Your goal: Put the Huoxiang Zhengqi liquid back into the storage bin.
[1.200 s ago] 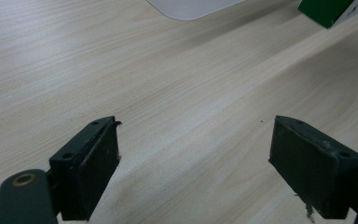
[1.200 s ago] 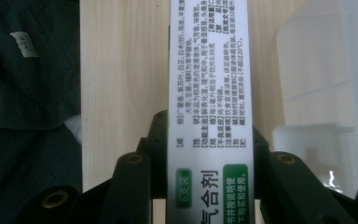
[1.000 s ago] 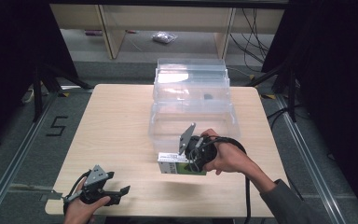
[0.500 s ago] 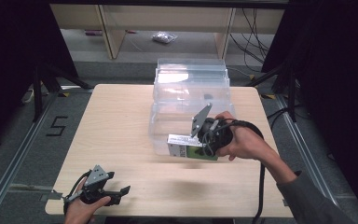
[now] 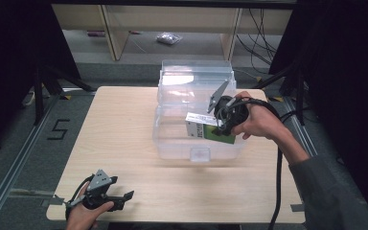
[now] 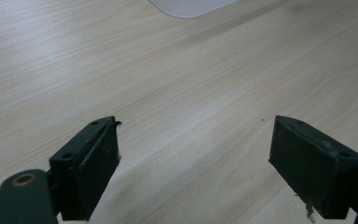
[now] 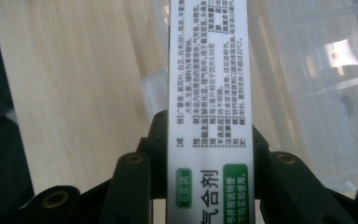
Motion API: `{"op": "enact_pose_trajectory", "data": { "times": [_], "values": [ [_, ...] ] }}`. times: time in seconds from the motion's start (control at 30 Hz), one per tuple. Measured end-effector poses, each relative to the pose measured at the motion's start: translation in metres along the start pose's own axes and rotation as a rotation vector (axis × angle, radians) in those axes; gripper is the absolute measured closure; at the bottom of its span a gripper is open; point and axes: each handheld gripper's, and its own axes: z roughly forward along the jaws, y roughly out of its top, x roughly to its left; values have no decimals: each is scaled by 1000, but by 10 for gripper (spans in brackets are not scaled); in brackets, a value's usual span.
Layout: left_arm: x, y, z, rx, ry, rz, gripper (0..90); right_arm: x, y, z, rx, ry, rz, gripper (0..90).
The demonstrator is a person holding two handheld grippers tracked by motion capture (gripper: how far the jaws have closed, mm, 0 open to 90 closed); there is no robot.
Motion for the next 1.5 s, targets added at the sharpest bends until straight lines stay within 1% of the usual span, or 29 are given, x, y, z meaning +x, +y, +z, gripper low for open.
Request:
{"op": "enact_pose_trajectory", "data": {
  "times": [0.03,0.1,0.13,0.17,0.2,0.27,0.3,0.33,0.4,0.43,0.47,0.5,0.6,0.67,0.7,0.73,0.77,0.83,1.0,1.07,1.1,1.13,1.17,1.27,1.33,1.4,1.43,1.47,1.5],
  "values": [
    [0,0,0,5,-5,-2,151,0,0,0,0,0,0,655],
    [0,0,0,1,-5,-3,150,-8,-1,3,-1,9,4,655],
    [0,0,0,-2,0,-5,150,-11,-2,5,5,17,20,655],
    [1,0,0,2,0,5,150,-16,-3,8,5,9,15,655],
    [0,0,0,1,-2,1,151,-18,-4,10,12,10,18,654],
    [0,0,0,1,-2,2,151,-25,-7,14,19,31,35,654],
    [0,0,1,-2,-3,-2,150,-28,-8,16,16,18,32,654],
    [0,0,0,11,-8,0,150,-33,-9,18,16,32,16,654],
    [0,0,0,10,-7,-1,150,-37,-13,20,7,21,38,654],
    [0,0,0,7,-3,0,150,-39,-14,23,20,40,51,654],
    [-1,0,1,-8,0,-4,151,-41,-16,25,16,32,46,654],
    [0,0,0,9,-7,0,151,-43,-17,28,22,45,51,654],
    [0,0,0,10,-7,0,151,-50,-20,37,26,49,35,653],
    [0,0,0,10,-6,1,150,-53,-22,42,29,50,47,653],
    [0,0,0,9,-8,0,150,-56,-23,45,28,60,37,653],
    [0,0,0,10,-8,1,151,-57,-24,47,29,57,53,653],
    [0,0,0,11,-8,0,150,-59,-26,51,32,69,37,653],
    [0,0,0,11,-9,0,150,-60,-28,56,41,68,50,653],
    [1,0,0,20,-7,5,151,-67,-34,69,55,81,47,653],
    [0,-1,1,5,2,-9,150,-68,-36,74,60,92,54,653],
    [0,-1,1,0,2,-10,150,-70,-37,77,54,102,40,653],
    [0,-1,1,1,1,-9,150,-69,-38,80,64,99,57,653],
    [0,0,0,16,-8,-4,151,-70,-39,82,70,102,50,653],
    [0,0,1,8,-8,-9,150,-71,-43,89,84,116,63,652],
    [0,-1,1,7,-7,-9,151,-73,-45,93,90,111,54,652],
    [0,-1,1,8,-4,-4,151,-74,-46,96,85,125,58,652],
    [0,-1,1,6,-3,-3,151,-75,-47,97,97,115,49,651],
    [0,0,1,17,-6,0,150,-73,-47,98,92,121,70,651],
    [0,-1,1,3,-6,-6,150,-75,-48,100,102,122,38,651]
  ]
}}
